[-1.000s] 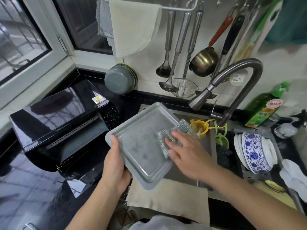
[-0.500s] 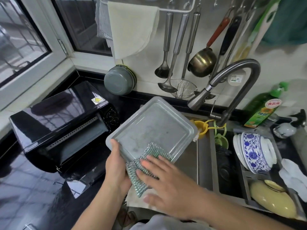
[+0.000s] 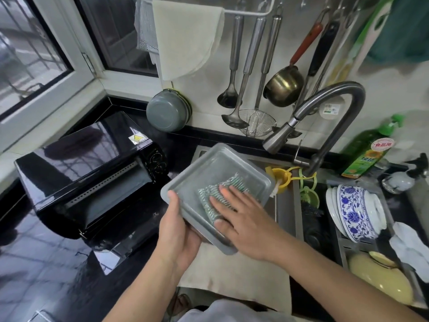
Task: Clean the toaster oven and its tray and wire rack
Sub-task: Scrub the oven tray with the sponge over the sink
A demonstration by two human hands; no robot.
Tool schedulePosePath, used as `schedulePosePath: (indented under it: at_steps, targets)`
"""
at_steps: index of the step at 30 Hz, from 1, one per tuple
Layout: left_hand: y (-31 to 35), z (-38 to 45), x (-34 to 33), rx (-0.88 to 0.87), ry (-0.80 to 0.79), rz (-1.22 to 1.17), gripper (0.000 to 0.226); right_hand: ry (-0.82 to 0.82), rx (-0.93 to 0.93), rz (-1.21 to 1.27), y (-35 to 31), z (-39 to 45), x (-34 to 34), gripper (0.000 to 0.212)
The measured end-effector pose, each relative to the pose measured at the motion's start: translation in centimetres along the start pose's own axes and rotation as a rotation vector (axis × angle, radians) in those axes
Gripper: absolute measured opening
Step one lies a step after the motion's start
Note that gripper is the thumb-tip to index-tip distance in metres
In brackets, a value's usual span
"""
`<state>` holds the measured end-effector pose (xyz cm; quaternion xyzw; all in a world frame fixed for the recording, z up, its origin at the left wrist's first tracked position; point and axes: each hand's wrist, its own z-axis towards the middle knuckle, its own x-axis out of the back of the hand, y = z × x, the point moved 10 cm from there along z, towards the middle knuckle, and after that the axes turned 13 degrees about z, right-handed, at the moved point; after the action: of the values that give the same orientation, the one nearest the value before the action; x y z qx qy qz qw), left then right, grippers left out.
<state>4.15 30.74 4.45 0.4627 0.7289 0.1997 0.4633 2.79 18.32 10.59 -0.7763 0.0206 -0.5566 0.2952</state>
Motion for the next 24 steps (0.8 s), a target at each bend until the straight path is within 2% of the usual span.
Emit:
schedulePosePath:
  at_steps: [1, 4, 7, 11, 14, 16, 18, 21, 22, 24]
  targets:
    - [-0.3, 0.0, -0.4, 0.009, -0.033, 0.000, 0.074, 0.013, 0.006, 0.019, -0.4, -0.1, -0.2, 0.064]
    - [-0.3, -0.6, -1.4, 0.030, -0.141, -0.011, 0.090, -0.034, 0.184, 0.075, -4.4, -1.8, -2.5, 0.071]
    - [-0.1, -1.6, -2.9, 0.055, -0.241, 0.021, 0.101, 0.003, 0.203, 0.086, -5.3, -1.1, -1.4, 0.065]
    - [1.3, -1.8, -3.5, -0.016, -0.252, 0.153, 0.089, 0.144, 0.186, 0.056, -5.9, 0.9, 1.5, 0.063]
    - [2.5, -2.4, -4.7, -0.050, -0.322, 0.256, 0.077, 0.266, 0.180, -0.018, -5.8, 2.3, 3.2, 0.064]
    - [2.9, -2.8, -5.0, -0.095, -0.360, 0.362, 0.078, 0.306, 0.155, -0.051, -5.3, 3.1, 4.6, 0.064]
    - [2.6, -3.5, -5.0, -0.066, -0.438, 0.390, 0.077, 0.286, 0.224, -0.071, -5.7, 3.2, 4.7, 0.061]
    - [2.4, -4.4, -4.6, -0.051, -0.510, 0.408, 0.059, 0.190, 0.439, -0.162, -7.4, 2.4, 2.4, 0.059]
    - [2.3, -4.5, -4.4, -0.052, -0.503, 0.403, 0.056, 0.174, 0.440, -0.180, -7.0, 2.5, 2.2, 0.059]
    - [2.1, -4.5, -4.1, -0.048, -0.486, 0.348, 0.056, 0.183, 0.286, -0.167, -3.6, 3.5, 3.2, 0.060]
